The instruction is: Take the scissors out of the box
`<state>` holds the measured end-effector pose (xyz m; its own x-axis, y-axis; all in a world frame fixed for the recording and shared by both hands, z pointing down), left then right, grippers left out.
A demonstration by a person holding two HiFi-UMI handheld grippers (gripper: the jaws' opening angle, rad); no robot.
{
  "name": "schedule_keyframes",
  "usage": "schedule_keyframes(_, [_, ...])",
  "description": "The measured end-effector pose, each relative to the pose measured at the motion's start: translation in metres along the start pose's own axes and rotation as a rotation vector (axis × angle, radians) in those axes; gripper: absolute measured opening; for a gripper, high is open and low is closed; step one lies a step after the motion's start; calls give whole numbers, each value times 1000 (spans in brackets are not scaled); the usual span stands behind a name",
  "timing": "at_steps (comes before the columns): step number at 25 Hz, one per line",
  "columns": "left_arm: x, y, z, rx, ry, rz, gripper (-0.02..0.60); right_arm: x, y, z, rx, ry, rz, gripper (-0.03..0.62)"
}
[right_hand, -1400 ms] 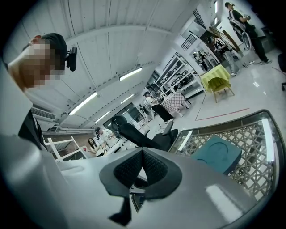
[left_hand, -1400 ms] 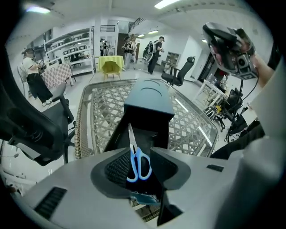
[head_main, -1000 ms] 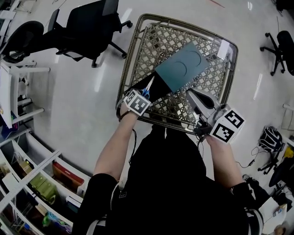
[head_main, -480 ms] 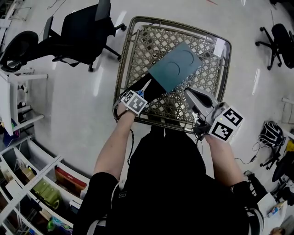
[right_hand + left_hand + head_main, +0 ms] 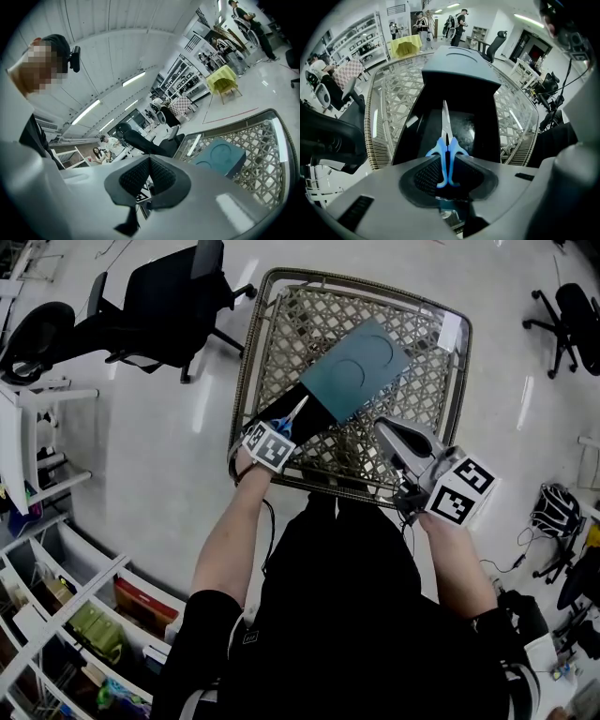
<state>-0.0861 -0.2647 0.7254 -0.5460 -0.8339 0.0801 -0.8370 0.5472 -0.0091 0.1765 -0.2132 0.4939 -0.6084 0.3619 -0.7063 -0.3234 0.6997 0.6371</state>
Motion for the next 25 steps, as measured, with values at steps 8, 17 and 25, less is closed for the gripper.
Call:
schedule_keyframes(8, [-1,6,20,-43,-5,28,95,8,-6,0,9,-18,23,11])
schedule_keyframes(17, [-5,19,65,-117,-24,59,95,33,-32,-10,-15,-79,80,9])
schedule_keyframes(25, [1,28,113,-266,-46,106,95,46,-54,-13,-45,-93,126,11])
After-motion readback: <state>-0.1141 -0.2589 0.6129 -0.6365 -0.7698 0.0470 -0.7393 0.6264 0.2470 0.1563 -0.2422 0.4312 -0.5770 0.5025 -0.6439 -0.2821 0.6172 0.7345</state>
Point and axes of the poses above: the fingertips, and each gripper's own axes: z backward along the fingers, x to its left, y out of its underside, the point moved 7 cm from there along z, backward along the fingers, and after that the axes turned 9 degrees about x, right-handed, at the moved point
